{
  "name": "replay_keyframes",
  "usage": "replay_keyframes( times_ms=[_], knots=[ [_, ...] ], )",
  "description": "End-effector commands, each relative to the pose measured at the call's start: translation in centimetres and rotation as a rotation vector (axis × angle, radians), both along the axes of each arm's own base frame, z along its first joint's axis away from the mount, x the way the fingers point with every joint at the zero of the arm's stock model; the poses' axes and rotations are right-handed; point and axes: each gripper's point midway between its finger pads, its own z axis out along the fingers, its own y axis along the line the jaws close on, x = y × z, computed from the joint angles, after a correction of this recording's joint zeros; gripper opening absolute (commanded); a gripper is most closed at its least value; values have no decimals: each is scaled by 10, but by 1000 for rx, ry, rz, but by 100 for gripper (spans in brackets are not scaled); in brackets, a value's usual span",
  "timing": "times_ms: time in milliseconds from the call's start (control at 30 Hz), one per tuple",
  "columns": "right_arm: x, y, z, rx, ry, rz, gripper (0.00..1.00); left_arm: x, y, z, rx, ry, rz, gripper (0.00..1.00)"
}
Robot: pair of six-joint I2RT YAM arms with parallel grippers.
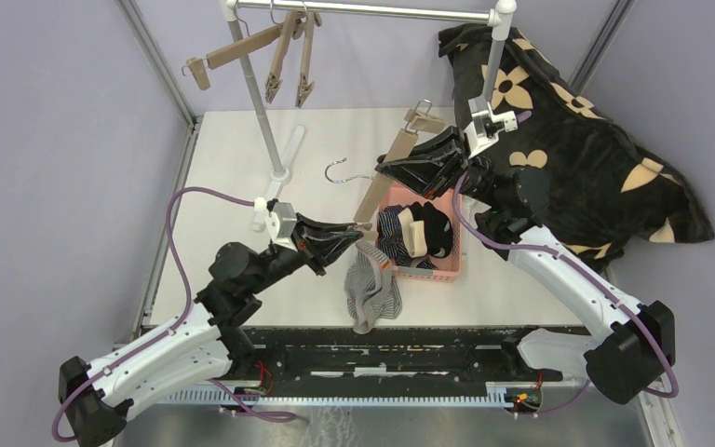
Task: Remove the underwear clipped to the hanger
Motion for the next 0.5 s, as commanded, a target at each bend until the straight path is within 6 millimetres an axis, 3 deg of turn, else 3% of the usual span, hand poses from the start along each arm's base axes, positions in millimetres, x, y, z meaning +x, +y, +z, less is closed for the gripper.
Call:
replay_keyframes(
  times_ms=[0,67,100,267,467],
  knots=[
    [-3,-7,17,47,-66,-38,1,6,10,30,-50,-61,66,26],
    [-2,-7,17,47,-66,-38,1,9,14,34,-56,-57,89,49],
    [-2,-7,17,48,-66,-37,1,8,15,37,-56,-65,92,55],
    [-2,-6,16,48,-63,-29,1,4,21,58,-82,-106,99,57],
    [-3,-6,17,49,-65,-28,1,4,14,70,-67,-125,76,52]
  ],
)
